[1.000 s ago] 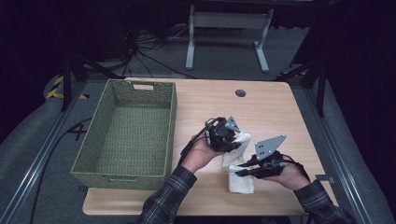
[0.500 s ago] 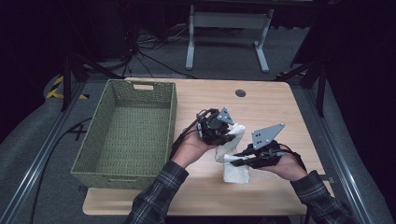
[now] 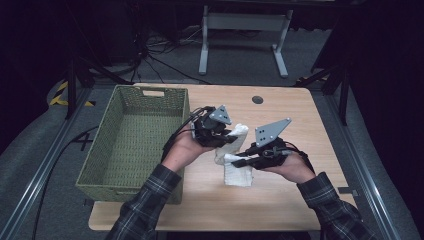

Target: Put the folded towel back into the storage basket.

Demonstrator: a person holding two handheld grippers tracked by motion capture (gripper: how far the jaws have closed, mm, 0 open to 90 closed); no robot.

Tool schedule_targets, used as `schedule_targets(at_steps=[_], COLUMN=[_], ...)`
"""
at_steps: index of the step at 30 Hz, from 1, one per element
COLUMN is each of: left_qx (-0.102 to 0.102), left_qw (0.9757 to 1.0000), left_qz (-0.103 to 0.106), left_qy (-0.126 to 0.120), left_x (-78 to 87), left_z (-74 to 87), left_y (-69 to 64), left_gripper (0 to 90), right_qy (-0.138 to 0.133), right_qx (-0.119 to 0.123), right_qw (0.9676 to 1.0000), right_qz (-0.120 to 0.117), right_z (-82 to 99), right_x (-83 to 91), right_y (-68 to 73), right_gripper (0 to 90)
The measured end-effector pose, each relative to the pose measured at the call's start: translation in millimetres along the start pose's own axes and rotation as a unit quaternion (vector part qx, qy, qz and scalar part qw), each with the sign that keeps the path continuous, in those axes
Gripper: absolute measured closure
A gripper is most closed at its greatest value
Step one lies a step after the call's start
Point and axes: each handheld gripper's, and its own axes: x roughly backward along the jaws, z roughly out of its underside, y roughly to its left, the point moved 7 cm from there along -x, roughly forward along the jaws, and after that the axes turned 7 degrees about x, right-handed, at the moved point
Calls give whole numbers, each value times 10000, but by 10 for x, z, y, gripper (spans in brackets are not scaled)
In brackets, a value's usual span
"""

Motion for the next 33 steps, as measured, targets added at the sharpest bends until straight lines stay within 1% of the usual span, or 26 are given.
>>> schedule_targets(at_steps=[2, 4, 10, 12, 13, 14, 16, 19, 21, 24, 27, 30, 33], left_qx=[-39, -28, -129, -136, -125, -126, -130, -107, -100, -54, -15, -25, 91], left_qw=[10000, 10000, 9998, 9997, 9997, 9997, 9996, 9994, 9992, 9990, 9989, 9989, 9982], left_qz=[-48, -27, -79, -112, -134, -126, -191, -202, -239, -234, -250, -284, -346], left_qy=[-18, -52, -124, -139, -190, -170, -185, -248, -296, -374, -396, -384, -488], left_x=[95, 166, 398, 481, 518, 552, 628, 732, 793, 854, 886, 927, 993], left_z=[31, 48, 122, 161, 179, 196, 237, 292, 337, 408, 464, 529, 606], left_y=[69, 117, 266, 304, 325, 340, 392, 475, 537, 604, 645, 685, 742], left_gripper=[788, 788, 788, 788, 788, 788, 788, 788, 788, 788, 788, 788, 788], right_qy=[-29, -42, -19, -19, -26, -43, -70, -91, -97, -103, -130, -162, -202], right_qx=[-6, 23, 127, 161, 155, 163, 158, 170, 189, 209, 242, 244, 265], right_qw=[10000, 10000, 9999, 9998, 9998, 9998, 9998, 9997, 9996, 9996, 9995, 9994, 9993], right_qz=[-3, 24, 98, 133, 130, 133, 127, 142, 159, 161, 163, 179, 144], right_z=[-91, -188, -477, -565, -607, -648, -717, -827, -898, -1008, -1092, -1162, -1212], right_x=[-25, -59, -192, -245, -271, -299, -355, -460, -527, -626, -713, -800, -895], right_y=[-20, -46, -107, -132, -142, -156, -177, -218, -243, -270, -293, -317, -316], right_gripper=[800, 800, 799, 800, 800, 800, 800, 800, 800, 800, 800, 800, 800])
